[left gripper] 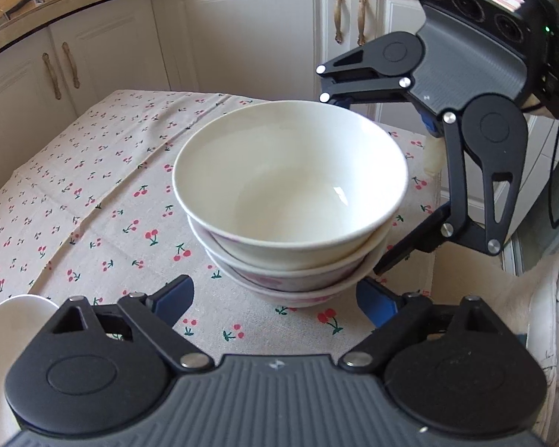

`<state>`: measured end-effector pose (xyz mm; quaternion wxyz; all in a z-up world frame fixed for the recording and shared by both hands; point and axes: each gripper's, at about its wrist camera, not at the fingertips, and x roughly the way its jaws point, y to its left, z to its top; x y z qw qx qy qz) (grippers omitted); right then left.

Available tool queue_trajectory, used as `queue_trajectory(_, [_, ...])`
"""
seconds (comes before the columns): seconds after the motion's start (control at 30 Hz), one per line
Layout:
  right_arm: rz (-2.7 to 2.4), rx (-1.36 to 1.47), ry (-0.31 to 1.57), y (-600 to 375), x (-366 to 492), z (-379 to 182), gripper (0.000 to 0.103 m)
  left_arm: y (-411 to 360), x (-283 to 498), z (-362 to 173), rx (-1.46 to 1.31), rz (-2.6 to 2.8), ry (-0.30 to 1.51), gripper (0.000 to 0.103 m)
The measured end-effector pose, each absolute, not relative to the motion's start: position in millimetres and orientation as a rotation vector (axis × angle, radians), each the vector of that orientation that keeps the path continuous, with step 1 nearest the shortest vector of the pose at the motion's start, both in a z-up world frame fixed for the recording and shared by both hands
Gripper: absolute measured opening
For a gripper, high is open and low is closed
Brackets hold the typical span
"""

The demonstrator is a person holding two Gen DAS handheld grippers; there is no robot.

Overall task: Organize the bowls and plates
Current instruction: 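Grip the bowl stack rim with the left gripper while the right gripper grips the opposite rim, then lift the bowl stack with both grippers and carry it over the plate stack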

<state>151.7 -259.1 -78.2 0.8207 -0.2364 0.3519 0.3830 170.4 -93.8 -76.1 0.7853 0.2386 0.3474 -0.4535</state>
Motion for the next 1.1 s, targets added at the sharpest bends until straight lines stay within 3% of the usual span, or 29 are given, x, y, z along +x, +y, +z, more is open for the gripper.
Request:
queue_trajectory(0.37, [0.945,-0.506,0.818,-259.7,172.7,-78.1,0.1,-98.7,185.7,-74.6,0.554,-1.104,0.813,0.084])
queue_trajectory(1.1, [0.986,-0.514,0.862,-253.3,179.3,-75.4,0.094,-103.6,198.4,-72.1,0.578,-1.219,0.847,0.081])
